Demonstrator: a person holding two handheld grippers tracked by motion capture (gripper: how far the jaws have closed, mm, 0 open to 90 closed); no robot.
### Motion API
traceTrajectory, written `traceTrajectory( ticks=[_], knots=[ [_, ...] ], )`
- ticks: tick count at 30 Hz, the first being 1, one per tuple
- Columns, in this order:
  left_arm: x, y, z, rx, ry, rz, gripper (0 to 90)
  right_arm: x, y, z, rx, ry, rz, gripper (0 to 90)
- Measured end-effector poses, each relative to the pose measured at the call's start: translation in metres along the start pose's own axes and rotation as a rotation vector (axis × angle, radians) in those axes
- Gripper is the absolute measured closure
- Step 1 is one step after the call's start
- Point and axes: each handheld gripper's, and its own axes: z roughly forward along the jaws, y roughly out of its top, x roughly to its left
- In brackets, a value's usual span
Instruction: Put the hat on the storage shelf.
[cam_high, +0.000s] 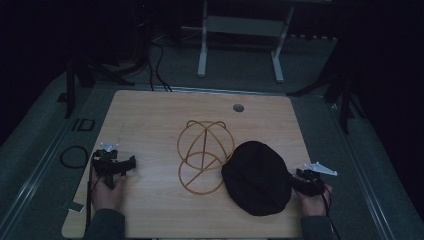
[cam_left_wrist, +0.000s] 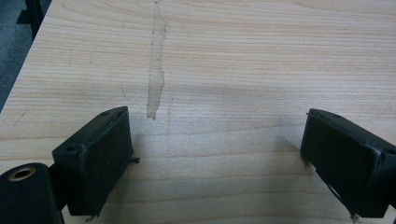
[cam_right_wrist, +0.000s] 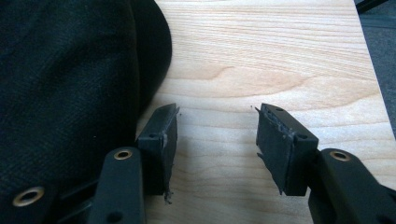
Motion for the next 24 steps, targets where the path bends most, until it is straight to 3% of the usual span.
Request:
traceTrajectory(
  ticks=[13, 24],
  knots=[
    [0.000, 0.000, 0.000, 0.000, 0.000, 0.000, 8.7, 0.002, 0.001, 0.000, 0.009, 0.003, -0.011, 47.3],
    [0.000, 0.000, 0.000, 0.000, 0.000, -0.001, 8.7, 0.001, 0.012, -0.002, 0.064, 0.002, -0.047, 48.6]
  ],
)
